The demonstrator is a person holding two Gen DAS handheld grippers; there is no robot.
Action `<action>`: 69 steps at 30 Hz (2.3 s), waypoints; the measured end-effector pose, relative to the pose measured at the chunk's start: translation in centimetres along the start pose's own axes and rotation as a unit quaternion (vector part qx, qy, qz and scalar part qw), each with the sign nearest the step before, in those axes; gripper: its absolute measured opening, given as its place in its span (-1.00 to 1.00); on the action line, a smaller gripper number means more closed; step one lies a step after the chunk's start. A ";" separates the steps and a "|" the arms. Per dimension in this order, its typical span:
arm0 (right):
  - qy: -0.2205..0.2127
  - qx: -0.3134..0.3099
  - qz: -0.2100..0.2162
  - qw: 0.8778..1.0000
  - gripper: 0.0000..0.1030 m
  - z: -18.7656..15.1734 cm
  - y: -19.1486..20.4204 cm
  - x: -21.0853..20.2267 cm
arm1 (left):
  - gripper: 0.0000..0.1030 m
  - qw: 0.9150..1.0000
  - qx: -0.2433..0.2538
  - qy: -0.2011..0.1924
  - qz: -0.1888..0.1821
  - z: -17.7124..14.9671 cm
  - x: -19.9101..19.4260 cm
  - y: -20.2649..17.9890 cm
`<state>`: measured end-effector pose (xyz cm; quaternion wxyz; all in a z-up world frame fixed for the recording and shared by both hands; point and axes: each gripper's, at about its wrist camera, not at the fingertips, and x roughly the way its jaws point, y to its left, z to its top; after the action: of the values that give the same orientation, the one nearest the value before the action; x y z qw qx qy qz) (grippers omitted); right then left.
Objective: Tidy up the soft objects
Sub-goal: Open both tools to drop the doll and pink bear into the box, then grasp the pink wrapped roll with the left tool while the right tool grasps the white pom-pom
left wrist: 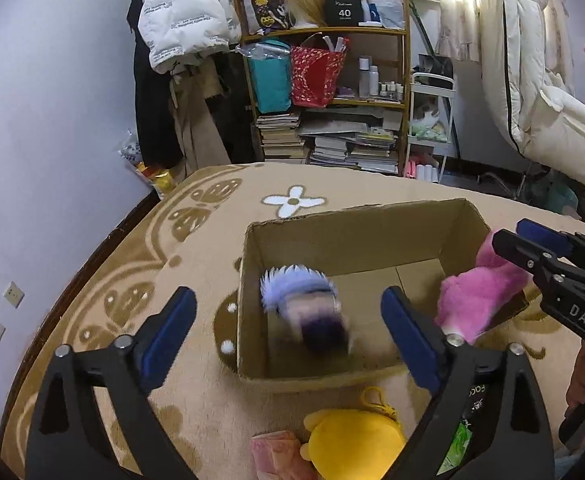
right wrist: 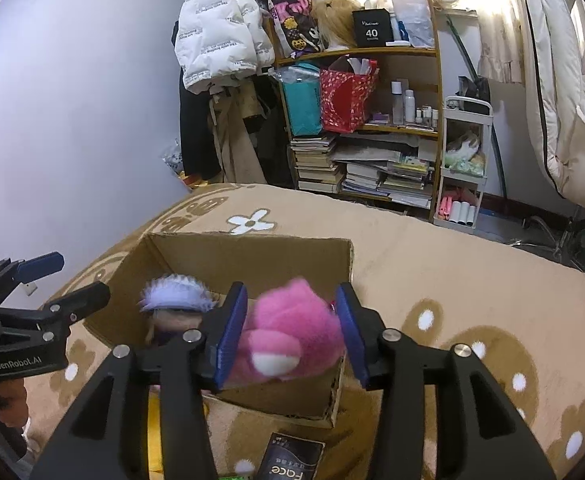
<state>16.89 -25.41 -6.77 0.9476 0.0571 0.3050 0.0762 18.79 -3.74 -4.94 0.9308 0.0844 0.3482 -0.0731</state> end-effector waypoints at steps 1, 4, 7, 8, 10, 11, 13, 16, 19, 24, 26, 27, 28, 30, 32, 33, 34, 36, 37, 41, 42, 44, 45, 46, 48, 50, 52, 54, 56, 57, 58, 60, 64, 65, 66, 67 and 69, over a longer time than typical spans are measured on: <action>0.000 -0.001 0.002 1.000 0.21 0.1 0.1 -0.2 | 0.87 1.000 -0.001 -0.002 0.000 0.0 -0.2 0.1; -0.005 0.000 0.011 1.000 0.51 0.2 0.3 -1.0 | 0.90 1.000 -0.007 -0.005 0.004 0.0 -1.1 0.7; -0.008 -0.001 0.007 1.000 0.84 0.3 0.8 -1.8 | 0.93 1.000 -0.022 -0.003 -0.003 0.1 -2.3 1.6; -0.010 0.000 0.007 1.000 0.90 0.4 0.9 -2.1 | 0.94 1.000 -0.025 -0.003 -0.002 0.1 -2.7 1.9; -0.014 0.002 0.013 1.000 0.99 0.6 1.1 -2.7 | 0.96 1.000 -0.029 -0.004 0.006 0.0 -3.5 2.3; -0.018 0.002 0.019 1.000 1.00 0.7 1.1 -3.0 | 0.98 0.999 -0.033 -0.005 0.013 -0.1 -4.0 2.6; -0.023 0.000 0.016 1.000 1.00 0.9 1.4 -3.8 | 0.99 0.999 -0.038 -0.003 0.020 -0.3 -4.8 3.0; -0.024 -0.002 0.015 1.000 1.00 1.2 1.8 -4.7 | 0.99 0.999 -0.047 0.005 0.017 -0.6 -5.8 3.5; -0.022 0.004 0.021 1.000 1.00 1.5 2.0 -5.8 | 0.99 0.998 -0.064 0.012 0.004 -1.3 -6.8 3.8; -0.017 -0.007 0.025 1.000 1.00 1.6 2.9 -7.5 | 0.99 0.996 -0.083 0.013 0.002 -2.4 -8.7 4.2; -0.018 -0.011 0.026 0.999 1.00 1.4 3.3 -8.3 | 0.99 0.996 -0.088 0.019 0.000 -2.9 -9.1 4.3; -0.018 -0.013 0.026 0.999 1.00 1.3 3.5 -8.7 | 0.99 0.996 -0.091 0.024 -0.002 -3.2 -9.2 4.4; -0.017 -0.014 0.026 0.999 1.00 1.2 3.7 -9.0 | 0.99 0.995 -0.093 0.031 -0.003 -3.4 -9.2 4.5; -0.010 -0.013 0.033 0.999 1.00 0.7 4.1 -9.6 | 0.99 0.994 -0.098 0.051 -0.014 -3.9 -8.9 4.7; -0.003 -0.009 0.043 0.999 1.00 0.2 4.4 -10.0 | 0.99 0.992 -0.104 0.063 -0.023 -4.5 -8.7 5.0; -0.001 -0.008 0.044 0.999 1.00 -0.2 4.5 -10.2 | 0.99 0.992 -0.105 0.066 -0.025 -4.7 -8.7 5.0; 0.001 -0.008 0.043 0.999 1.00 -0.5 4.7 -10.3 | 0.99 0.992 -0.105 0.068 -0.026 -4.9 -8.7 5.0; 0.010 -0.005 0.042 0.999 1.00 -1.2 5.0 -10.5 | 0.99 0.992 -0.103 0.072 -0.026 -5.2 -8.6 4.8; 0.013 -0.003 0.041 0.999 1.00 -1.4 5.1 -10.5 | 0.99 0.992 -0.101 0.075 -0.025 -5.3 -8.6 4.6; 0.023 0.003 0.037 0.999 1.00 -2.4 5.1 -10.8 | 0.99 0.991 -0.085 0.100 -0.025 -5.8 -7.7 3.9; 0.025 0.004 0.036 0.999 1.00 -2.6 5.1 -10.9 | 0.99 0.991 -0.082 0.104 -0.025 -6.0 -7.5 3.7; 0.029 0.003 0.032 0.999 1.00 -2.8 5.1 -10.8 | 0.99 0.991 -0.079 0.110 -0.023 -6.2 -7.2 3.5; 0.030 0.003 0.030 0.999 1.00 -2.8 5.0 -10.8 | 0.99 0.990 -0.079 0.113 -0.023 -6.3 -7.1 3.5; 0.032 0.004 0.028 0.999 1.00 -2.9 4.9 -10.8 | 0.99 0.990 -0.080 0.115 -0.023 -6.4 -6.9 3.5; 0.035 0.007 0.027 0.999 1.00 -3.1 4.9 -10.8 | 0.99 0.988 -0.088 0.121 -0.024 -6.6 -6.5 3.7; 0.041 0.011 0.026 0.999 1.00 -3.3 4.7 -10.6 | 0.99 0.986 -0.100 0.133 -0.024 -6.9 -5.9 4.0; 0.047 0.011 0.025 0.999 1.00 -3.5 4.6 -10.2 | 0.99 0.983 -0.110 0.144 -0.030 -7.3 -5.4 4.4; 0.054 0.008 0.022 0.998 1.00 -3.8 4.7 -9.8 | 0.99 0.981 -0.114 0.152 -0.032 -7.6 -4.9 4.5; 0.061 0.006 0.021 0.998 1.00 -4.2 4.6 -9.2 | 0.99 0.981 -0.114 0.158 -0.024 -7.7 -4.4 4.6; 0.064 0.008 0.021 0.998 1.00 -4.4 4.5 -9.0 | 0.99 0.980 -0.116 0.162 -0.022 -7.8 -4.2 4.7; 0.068 0.011 0.023 0.997 1.00 -4.6 4.4 -8.7 | 0.99 0.979 -0.118 0.164 -0.022 -7.8 -4.0 4.7; 0.077 0.017 0.026 0.997 1.00 -5.1 4.1 -8.0 | 0.97 0.978 -0.116 0.172 -0.019 -8.1 -3.4 4.6; 0.095 0.015 0.028 0.995 0.98 -5.9 3.9 -6.8 | 0.97 0.979 -0.093 0.183 -0.011 -8.5 -2.8 3.8; 0.100 0.013 0.028 0.994 0.96 -6.2 3.9 -6.5 | 0.97 0.978 -0.089 0.188 -0.013 -8.6 -2.6 3.5; 0.109 0.011 0.027 0.994 0.95 -6.5 3.8 -6.0 | 0.97 0.978 -0.087 0.191 -0.014 -8.8 -2.4 3.4; 0.113 0.011 0.026 0.993 0.95 -6.7 3.7 -5.8 | 0.97 0.977 -0.085 0.195 -0.011 -8.8 -2.3 3.4; 0.125 0.014 0.029 0.992 0.94 -7.1 3.4 -5.1 | 0.97 0.975 -0.090 0.201 -0.006 -9.0 -1.9 3.6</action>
<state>8.27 -22.54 -9.14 0.8987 0.0694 0.4199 0.1056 12.31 1.77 -10.00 0.8448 0.0111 0.5341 -0.0288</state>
